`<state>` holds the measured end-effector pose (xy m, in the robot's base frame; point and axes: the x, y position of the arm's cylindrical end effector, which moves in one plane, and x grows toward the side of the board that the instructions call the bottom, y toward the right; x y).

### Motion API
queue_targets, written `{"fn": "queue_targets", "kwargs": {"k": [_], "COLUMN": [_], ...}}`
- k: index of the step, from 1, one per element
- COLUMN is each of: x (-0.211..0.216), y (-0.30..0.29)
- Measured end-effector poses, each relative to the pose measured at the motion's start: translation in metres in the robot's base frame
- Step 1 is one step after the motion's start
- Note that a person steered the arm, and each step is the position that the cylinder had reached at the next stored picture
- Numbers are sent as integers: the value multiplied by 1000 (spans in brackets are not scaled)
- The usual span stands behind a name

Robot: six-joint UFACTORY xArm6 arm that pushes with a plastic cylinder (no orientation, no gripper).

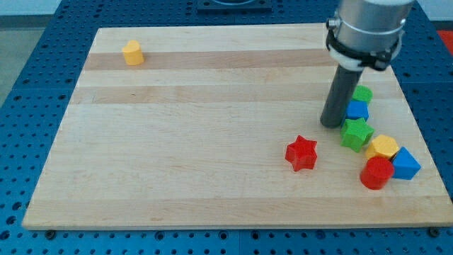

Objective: Move the green star into the red star

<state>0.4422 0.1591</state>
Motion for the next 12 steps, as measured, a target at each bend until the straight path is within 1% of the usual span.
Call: {"fn": "queue_targets", "kwargs": {"k": [1, 2, 3, 4, 5, 6, 8, 12], "x": [-67, -119, -97, 0, 5, 34, 51, 51], "y": [16, 38, 119, 182, 178, 146, 121, 42]}}
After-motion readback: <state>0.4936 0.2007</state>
